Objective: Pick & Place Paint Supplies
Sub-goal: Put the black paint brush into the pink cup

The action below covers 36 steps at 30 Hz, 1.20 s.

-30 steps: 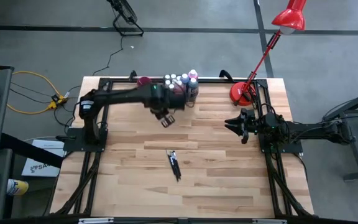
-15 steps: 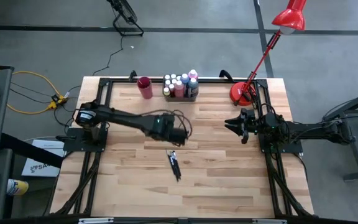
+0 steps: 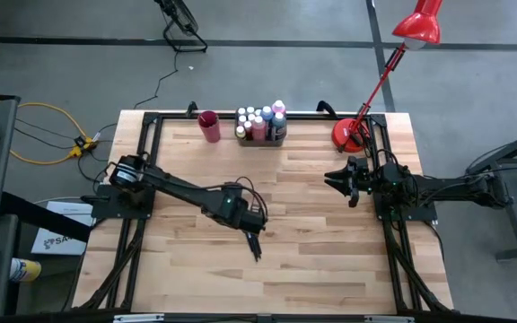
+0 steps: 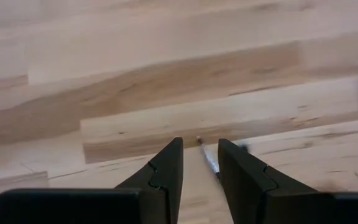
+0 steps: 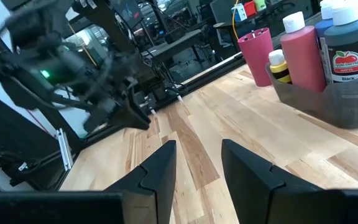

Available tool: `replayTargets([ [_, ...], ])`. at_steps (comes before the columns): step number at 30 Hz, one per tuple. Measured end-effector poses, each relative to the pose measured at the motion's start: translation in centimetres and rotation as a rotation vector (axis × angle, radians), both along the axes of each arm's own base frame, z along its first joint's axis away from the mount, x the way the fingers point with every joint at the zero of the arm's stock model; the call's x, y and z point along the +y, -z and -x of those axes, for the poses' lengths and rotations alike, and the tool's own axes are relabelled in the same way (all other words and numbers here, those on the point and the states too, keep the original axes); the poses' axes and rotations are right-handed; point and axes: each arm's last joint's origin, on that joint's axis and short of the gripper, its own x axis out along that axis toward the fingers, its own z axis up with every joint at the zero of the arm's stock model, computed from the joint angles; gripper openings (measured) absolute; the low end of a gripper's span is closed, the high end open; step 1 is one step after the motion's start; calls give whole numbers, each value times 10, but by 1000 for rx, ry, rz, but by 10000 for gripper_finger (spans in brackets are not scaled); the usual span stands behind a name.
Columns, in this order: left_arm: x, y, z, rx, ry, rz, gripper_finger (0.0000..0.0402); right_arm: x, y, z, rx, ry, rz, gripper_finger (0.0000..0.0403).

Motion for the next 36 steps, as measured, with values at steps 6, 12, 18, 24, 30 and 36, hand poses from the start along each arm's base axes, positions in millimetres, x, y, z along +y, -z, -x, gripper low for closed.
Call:
replayTargets([
  [6, 2, 20, -4, 10, -22, 60, 97, 0, 0, 0, 1, 0, 0, 122],
  [12, 11, 31, -15, -3, -55, 114, 112, 0, 0, 0, 0, 0, 0, 122],
  [18, 27, 48, -32, -9, -112, 355, 153, 0, 0, 0, 4, 1, 0, 122],
  [24, 43, 48, -38, -46, -142, 408, 170, 0, 0, 0, 0, 0, 0, 122],
  [30, 53, 52, -34, -6, -183, 417, 171, 0, 0, 0, 1, 0, 0, 122],
  [36, 53, 66, -27, 22, -241, 436, 171, 0, 0, 0, 1, 0, 0, 122],
])
